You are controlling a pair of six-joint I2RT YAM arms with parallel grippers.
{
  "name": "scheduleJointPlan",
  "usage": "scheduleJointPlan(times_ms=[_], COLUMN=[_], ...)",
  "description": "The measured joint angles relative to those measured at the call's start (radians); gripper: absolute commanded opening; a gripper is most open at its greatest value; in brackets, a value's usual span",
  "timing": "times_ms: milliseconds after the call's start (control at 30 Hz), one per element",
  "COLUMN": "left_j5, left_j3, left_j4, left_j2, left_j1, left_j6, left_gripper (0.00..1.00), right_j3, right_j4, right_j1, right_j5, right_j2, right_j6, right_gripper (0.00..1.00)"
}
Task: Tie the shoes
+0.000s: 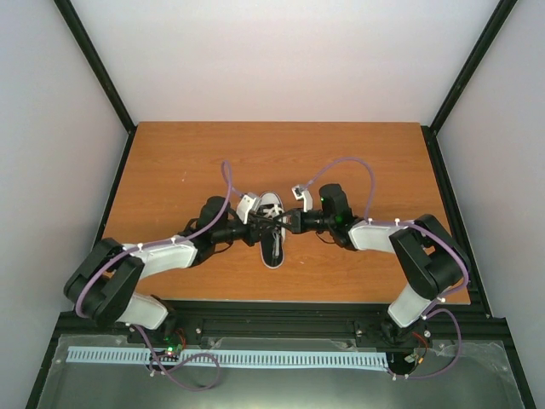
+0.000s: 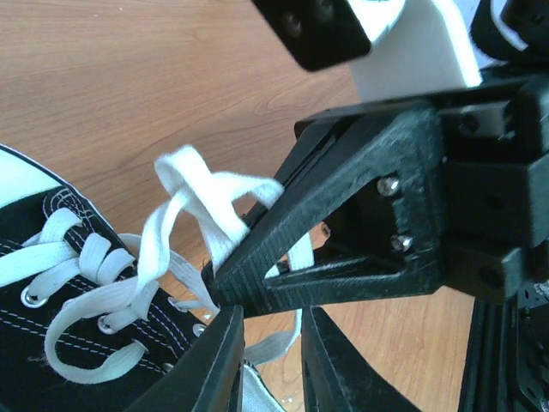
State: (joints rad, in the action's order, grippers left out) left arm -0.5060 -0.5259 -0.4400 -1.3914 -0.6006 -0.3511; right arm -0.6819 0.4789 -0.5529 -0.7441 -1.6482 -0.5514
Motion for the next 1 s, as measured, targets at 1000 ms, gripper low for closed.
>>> scheduleJointPlan(times_ms=[1000], left_j5=[0.084], left_j3=[0.023], left_j4=[-0.243], left_j2=[-0.208], left_j1=[-0.012], left_j6=[-0.012], left_gripper=[0.39], right_j3=[-0.047], right_j4=[-0.036], right_j1=[0.019], right_j5=[-0.045], right_j2=[-0.015], right_j6=[-0.153], right_gripper=[0.03])
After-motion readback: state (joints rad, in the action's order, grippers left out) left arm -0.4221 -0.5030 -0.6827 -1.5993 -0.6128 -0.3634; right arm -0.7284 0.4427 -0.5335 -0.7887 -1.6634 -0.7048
